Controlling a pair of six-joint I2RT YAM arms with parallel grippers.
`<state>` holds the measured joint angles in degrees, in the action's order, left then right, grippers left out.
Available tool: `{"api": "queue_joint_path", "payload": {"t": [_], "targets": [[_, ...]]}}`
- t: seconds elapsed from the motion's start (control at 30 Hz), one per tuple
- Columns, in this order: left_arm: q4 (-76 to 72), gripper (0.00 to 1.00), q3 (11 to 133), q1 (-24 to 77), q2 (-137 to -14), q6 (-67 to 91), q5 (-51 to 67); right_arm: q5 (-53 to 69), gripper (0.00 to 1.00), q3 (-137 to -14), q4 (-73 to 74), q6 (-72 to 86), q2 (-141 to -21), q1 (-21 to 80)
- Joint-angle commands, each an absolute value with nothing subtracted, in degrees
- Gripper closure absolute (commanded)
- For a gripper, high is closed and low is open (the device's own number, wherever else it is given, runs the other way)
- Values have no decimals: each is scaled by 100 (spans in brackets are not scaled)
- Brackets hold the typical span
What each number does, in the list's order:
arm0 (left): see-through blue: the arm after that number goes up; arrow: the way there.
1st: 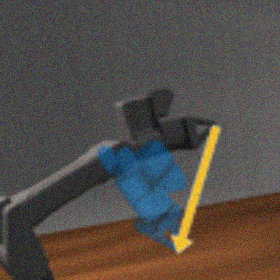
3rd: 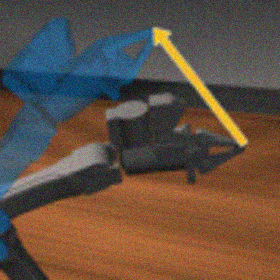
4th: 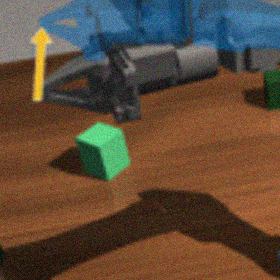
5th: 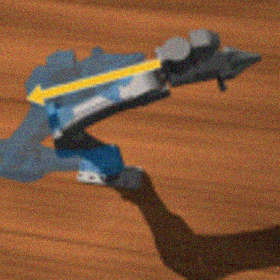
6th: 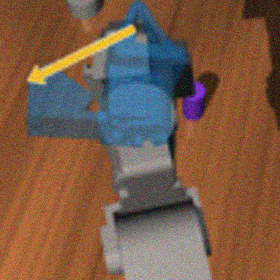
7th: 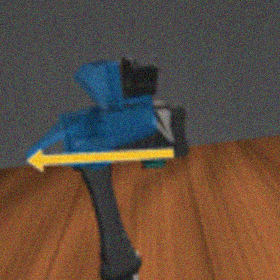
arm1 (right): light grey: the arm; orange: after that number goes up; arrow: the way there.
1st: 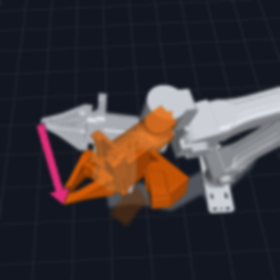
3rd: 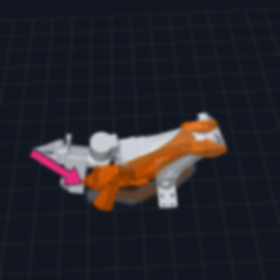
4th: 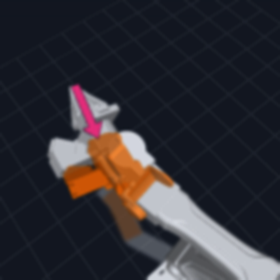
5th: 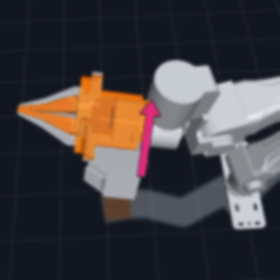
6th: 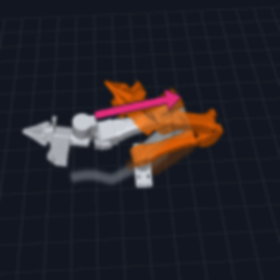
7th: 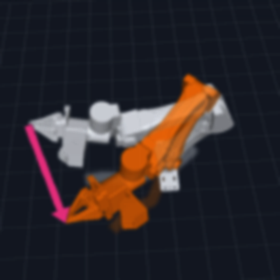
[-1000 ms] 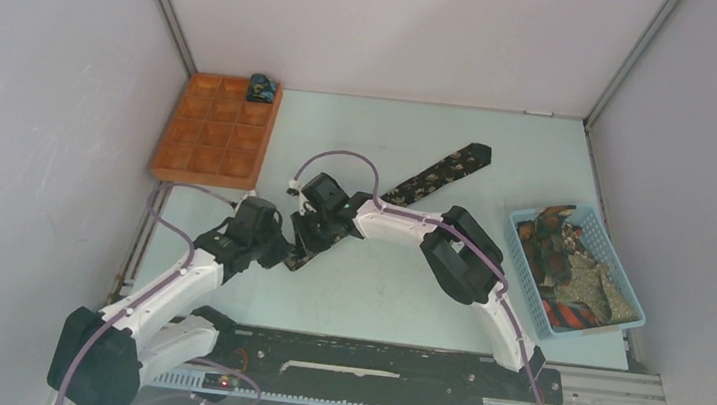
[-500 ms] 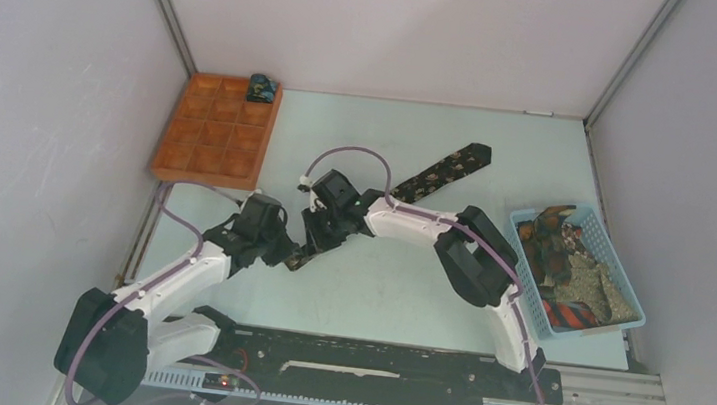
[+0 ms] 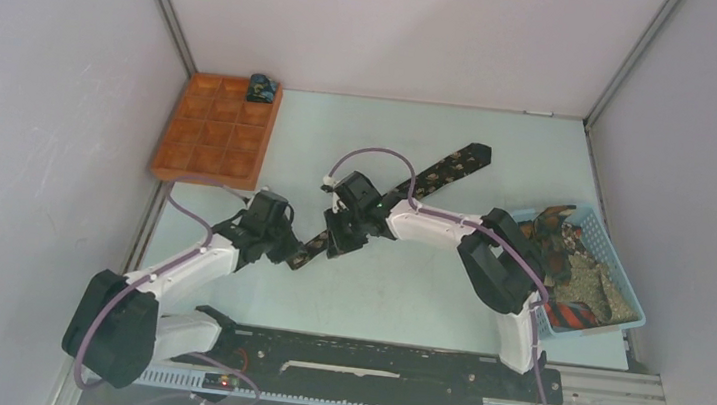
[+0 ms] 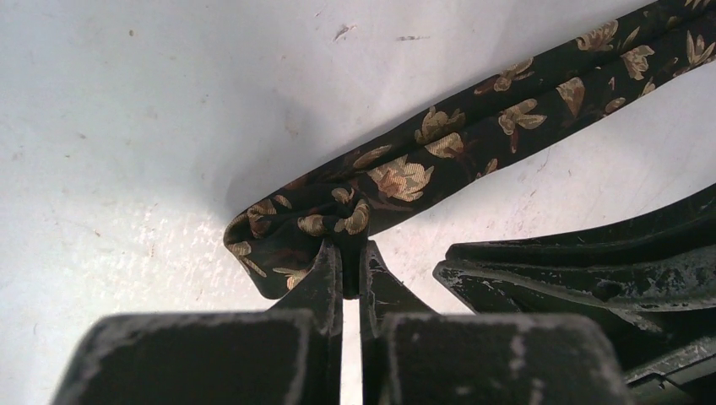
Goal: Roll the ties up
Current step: Roll the tie at the center of the board.
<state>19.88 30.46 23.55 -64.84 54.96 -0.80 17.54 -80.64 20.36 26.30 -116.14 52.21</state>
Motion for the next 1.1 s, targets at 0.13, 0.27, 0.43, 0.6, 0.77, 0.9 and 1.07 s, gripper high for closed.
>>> {"api": "queue_joint_path", "payload": {"t": [0.13,0.27,0.43,0.6,0.77,0.9,1.07], "targets": [[1630,100,3331,2499,-6784,5458,-44,1670,83,-7960,1770,2632,-11228,5184],[1572,100,3375,2563,-6908,5432,-44,1661,83,-7943,1747,2646,-11215,5181],[1435,98,3358,2642,-6971,5391,-44,1670,83,-7944,1735,2654,-11232,5183],[1385,82,3365,2681,-7016,5297,-44,1685,83,-7942,1719,2654,-11259,5162],[1372,64,3345,2707,-7075,5282,-44,1752,83,-7941,1661,2671,-11276,5154],[1367,56,3331,2716,-7014,5287,-44,1926,83,-7936,1549,2664,-11273,5144],[1368,38,3299,2716,-6785,5300,-101,2161,81,-7906,1380,2730,-11235,5111]]}}
